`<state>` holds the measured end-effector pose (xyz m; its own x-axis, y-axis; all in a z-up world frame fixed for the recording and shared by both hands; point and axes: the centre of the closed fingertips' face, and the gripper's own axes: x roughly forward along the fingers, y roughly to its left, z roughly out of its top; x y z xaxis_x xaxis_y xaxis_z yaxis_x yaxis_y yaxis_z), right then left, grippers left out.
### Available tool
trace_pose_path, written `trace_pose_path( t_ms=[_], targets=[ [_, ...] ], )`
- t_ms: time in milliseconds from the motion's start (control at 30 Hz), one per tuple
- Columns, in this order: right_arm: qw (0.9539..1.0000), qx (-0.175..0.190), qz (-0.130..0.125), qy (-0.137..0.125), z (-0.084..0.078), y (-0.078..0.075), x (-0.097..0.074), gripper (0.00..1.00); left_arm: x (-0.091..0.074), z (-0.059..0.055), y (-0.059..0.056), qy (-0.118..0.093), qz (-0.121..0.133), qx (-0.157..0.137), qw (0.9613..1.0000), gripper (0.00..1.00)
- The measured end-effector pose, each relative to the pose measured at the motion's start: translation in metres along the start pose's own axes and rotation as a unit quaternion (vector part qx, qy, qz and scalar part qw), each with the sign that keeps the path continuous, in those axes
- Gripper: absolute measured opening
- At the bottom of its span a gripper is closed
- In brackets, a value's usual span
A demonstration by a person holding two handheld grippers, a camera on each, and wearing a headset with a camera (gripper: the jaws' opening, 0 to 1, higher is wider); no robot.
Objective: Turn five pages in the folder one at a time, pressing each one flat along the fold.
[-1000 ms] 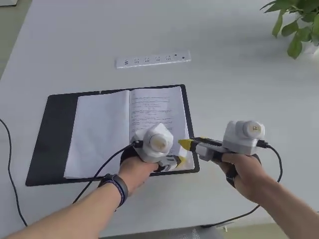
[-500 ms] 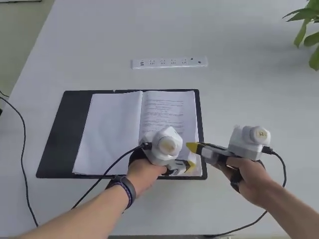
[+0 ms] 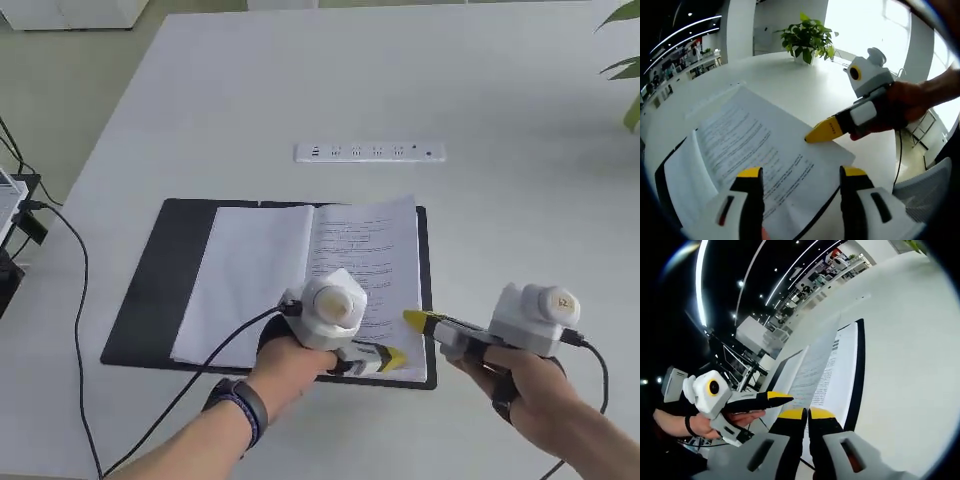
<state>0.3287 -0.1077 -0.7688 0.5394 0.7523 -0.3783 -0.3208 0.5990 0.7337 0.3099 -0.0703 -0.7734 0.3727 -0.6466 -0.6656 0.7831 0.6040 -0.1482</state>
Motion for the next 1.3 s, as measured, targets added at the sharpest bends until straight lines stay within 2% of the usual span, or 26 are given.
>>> trace_pose_path(
  t_ms=[133, 500, 767, 1000, 1300],
  targets=[
    [0.9999, 0.012, 0.001, -0.008, 0.003, 0.002, -0.003, 0.00, -0.011, 0.000, 0.006, -0.011, 0.009, -0.016, 0.9998, 0.63],
    [0.9993, 0.026, 0.005, -0.027, 0.012, 0.011, 0.000, 0.00, -0.034, -0.002, 0.015, -0.032, 0.027, -0.027, 0.9988, 0.65],
    [0.9993, 0.019, 0.011, -0.031, 0.019, 0.022, 0.000, 0.00, -0.049, -0.001, 0.021, -0.051, 0.040, -0.035, 0.9973, 0.66],
    [0.9990, 0.018, 0.017, -0.037, 0.024, 0.033, 0.002, 0.00, -0.068, 0.004, 0.026, -0.069, 0.055, -0.034, 0.9955, 0.66],
    [0.9984, 0.019, 0.031, -0.044, 0.032, 0.056, 0.005, 0.00, -0.093, 0.002, 0.033, -0.087, 0.075, -0.034, 0.9928, 0.67]
  ],
)
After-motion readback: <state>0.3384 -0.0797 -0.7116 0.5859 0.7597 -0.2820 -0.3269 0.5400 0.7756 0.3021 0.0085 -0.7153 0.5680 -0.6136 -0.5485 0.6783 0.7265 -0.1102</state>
